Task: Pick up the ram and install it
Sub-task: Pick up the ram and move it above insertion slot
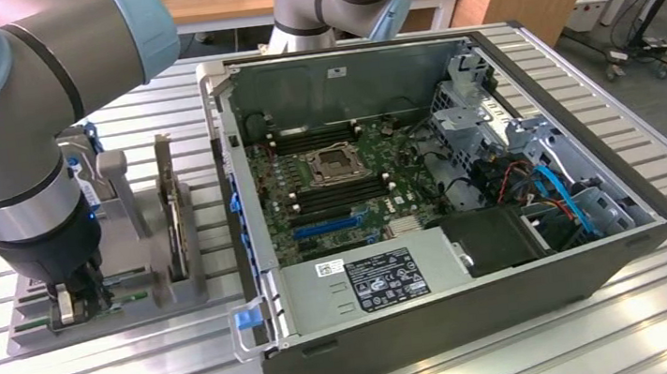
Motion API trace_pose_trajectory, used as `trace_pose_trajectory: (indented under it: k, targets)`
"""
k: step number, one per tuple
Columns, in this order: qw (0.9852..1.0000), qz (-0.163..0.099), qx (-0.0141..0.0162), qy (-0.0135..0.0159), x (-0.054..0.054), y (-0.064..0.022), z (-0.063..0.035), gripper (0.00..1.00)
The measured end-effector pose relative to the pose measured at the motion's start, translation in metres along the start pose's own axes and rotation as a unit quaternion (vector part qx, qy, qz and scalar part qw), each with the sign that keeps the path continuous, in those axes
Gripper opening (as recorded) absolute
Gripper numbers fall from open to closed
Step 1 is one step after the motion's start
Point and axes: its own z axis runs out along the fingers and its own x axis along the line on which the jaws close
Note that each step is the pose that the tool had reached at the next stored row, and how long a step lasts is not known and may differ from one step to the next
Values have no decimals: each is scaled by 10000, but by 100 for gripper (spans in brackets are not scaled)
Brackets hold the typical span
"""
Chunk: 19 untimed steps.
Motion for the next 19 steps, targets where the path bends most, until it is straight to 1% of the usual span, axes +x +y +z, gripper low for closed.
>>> trace_pose_trajectory:
  k: [13, 15, 19]
  targets:
    - [10000, 0, 1, -2, -1, -1, 6, 12]
    - [10000, 0, 5, -5, -1, -1, -5, 12]
    - [10000, 0, 1, -1, -2, 2, -56, 12]
